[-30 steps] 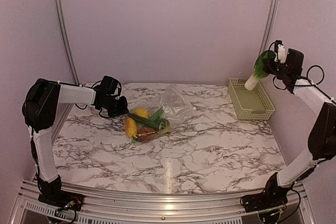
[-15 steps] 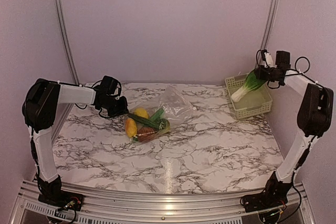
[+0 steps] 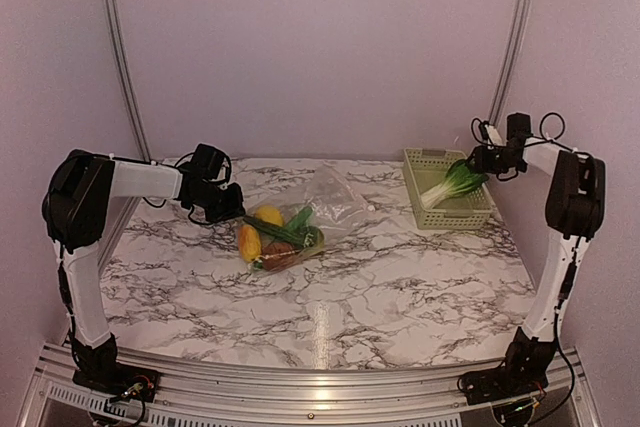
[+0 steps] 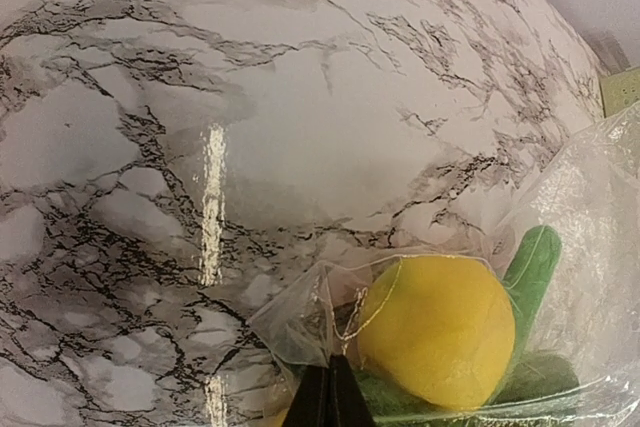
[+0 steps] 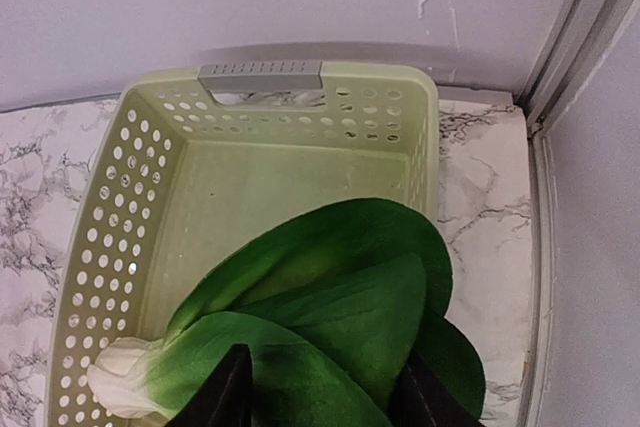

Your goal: Open the zip-top bag and remove the fake food

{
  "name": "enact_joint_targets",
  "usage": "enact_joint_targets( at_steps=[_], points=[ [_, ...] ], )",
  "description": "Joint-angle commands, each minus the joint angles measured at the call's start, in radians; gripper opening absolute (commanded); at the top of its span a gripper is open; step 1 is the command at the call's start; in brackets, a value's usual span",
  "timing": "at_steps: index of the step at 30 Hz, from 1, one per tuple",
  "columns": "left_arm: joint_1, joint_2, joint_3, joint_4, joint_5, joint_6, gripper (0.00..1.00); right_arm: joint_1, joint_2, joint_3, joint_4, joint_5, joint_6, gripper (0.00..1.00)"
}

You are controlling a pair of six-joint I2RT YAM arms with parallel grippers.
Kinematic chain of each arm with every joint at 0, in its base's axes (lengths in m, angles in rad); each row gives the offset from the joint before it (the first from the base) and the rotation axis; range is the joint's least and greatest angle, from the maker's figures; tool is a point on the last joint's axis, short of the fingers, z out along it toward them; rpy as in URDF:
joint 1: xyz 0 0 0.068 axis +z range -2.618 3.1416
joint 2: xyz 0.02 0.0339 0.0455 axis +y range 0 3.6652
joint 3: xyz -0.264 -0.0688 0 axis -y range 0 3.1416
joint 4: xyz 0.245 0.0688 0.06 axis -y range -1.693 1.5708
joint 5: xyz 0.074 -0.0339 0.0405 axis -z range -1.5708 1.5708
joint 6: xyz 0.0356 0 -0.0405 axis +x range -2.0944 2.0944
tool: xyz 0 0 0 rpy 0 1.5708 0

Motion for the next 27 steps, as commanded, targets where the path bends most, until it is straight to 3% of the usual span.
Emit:
enact_joint_targets(
  at_steps=[1, 2, 3, 6, 9, 13, 20, 27],
  points=[
    [0.006, -0.008, 0.030, -0.021, 0.011, 0.012, 0.00, 0.003, -0.010, 0.071, -0.009, 0.002, 0.008, 0.50],
    [0.006, -0.004, 0.035, -0.022, 0.013, 0.013, 0.00, 0.003, -0.005, 0.087, -0.018, 0.016, 0.012, 0.55],
    [0.006, -0.001, 0.038, -0.023, 0.013, 0.013, 0.00, 0.003, 0.001, 0.108, -0.036, 0.031, 0.020, 0.76],
    [0.007, 0.001, 0.043, -0.025, 0.015, 0.014, 0.00, 0.012, -0.031, 0.113, -0.078, 0.080, 0.056, 0.79],
    [0.007, 0.001, 0.044, -0.025, 0.006, 0.014, 0.00, 0.043, -0.142, -0.008, -0.054, 0.121, 0.103, 0.77],
    [0.007, 0.001, 0.046, -0.017, 0.003, 0.011, 0.00, 0.099, -0.250, -0.166, -0.038, 0.154, 0.151, 0.65],
    [0.007, 0.004, 0.053, -0.014, 0.004, 0.017, 0.00, 0.137, -0.221, -0.243, -0.068, 0.255, 0.158, 0.33],
    [0.007, 0.014, 0.054, -0.011, 0.010, 0.019, 0.00, 0.137, -0.027, -0.102, -0.089, 0.389, 0.123, 0.24]
  ],
)
